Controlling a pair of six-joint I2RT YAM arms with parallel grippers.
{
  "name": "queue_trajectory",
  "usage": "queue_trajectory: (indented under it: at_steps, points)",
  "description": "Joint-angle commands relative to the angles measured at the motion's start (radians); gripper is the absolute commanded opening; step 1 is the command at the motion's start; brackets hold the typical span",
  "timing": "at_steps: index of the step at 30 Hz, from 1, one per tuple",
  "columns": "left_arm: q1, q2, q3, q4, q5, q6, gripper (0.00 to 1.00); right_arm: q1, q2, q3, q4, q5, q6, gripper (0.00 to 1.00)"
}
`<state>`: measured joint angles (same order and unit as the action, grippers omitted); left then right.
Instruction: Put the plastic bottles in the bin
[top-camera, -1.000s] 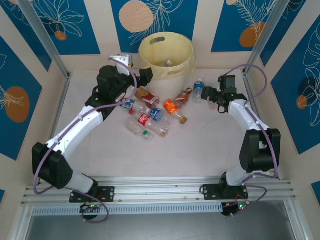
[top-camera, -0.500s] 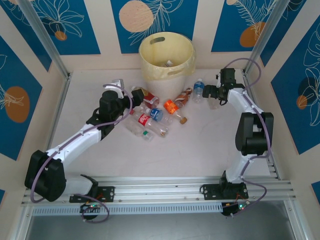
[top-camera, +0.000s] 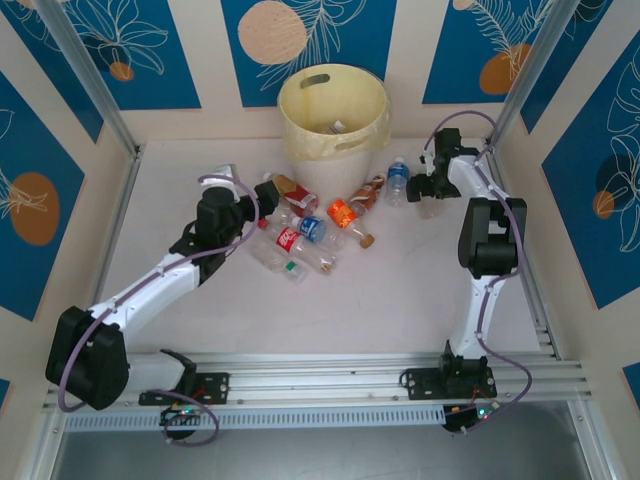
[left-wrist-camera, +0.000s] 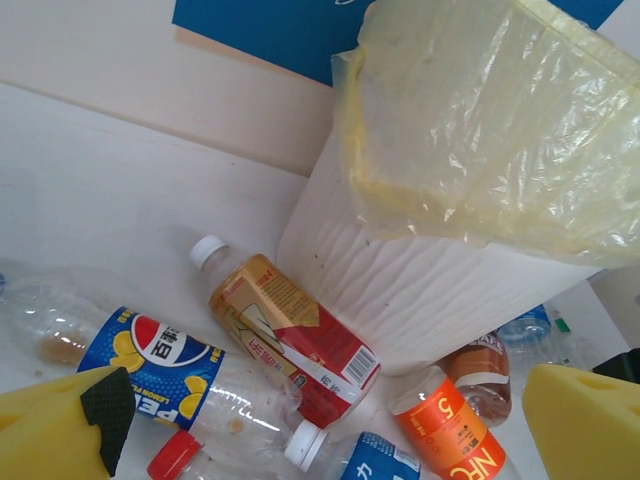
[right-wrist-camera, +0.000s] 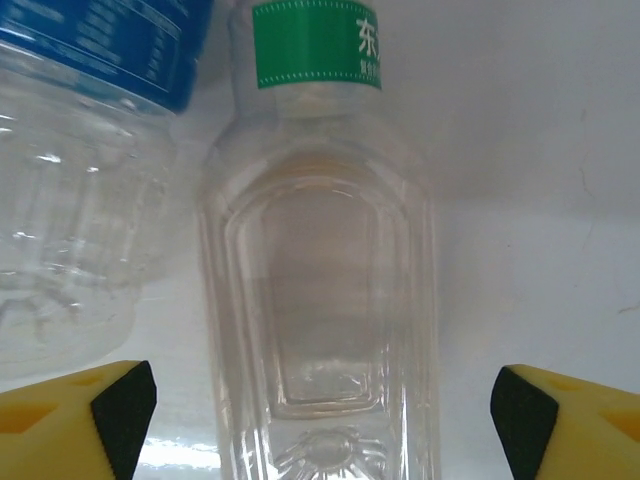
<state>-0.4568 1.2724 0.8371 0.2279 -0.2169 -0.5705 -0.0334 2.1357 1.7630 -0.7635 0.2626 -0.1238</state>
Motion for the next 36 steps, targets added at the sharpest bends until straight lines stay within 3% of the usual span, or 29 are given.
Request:
queue_trajectory:
  at_steps: [1, 14, 17, 25, 36]
  points:
    - [0.013, -0.025, -0.009, -0.008, -0.029, -0.005, 1.0, -0.007, 0.048, 0.076, -0.076, -0.003, -0.049, 0.87]
    - [0.024, -0.007, -0.007, -0.001, -0.013, -0.017, 1.0, 0.0, 0.179, 0.18, -0.082, -0.001, 0.029, 0.77]
    - [0.026, 0.0, -0.007, -0.002, -0.011, -0.027, 1.0, 0.001, 0.164, 0.149, -0.047, 0.017, 0.061, 0.68]
    - [0.035, 0.005, -0.01, -0.01, -0.001, -0.044, 1.0, 0.003, -0.008, -0.054, 0.141, 0.043, 0.161, 0.41]
    - [0.051, 0.004, -0.025, -0.011, 0.007, -0.072, 1.0, -0.004, -0.265, -0.363, 0.408, 0.011, 0.255, 0.33]
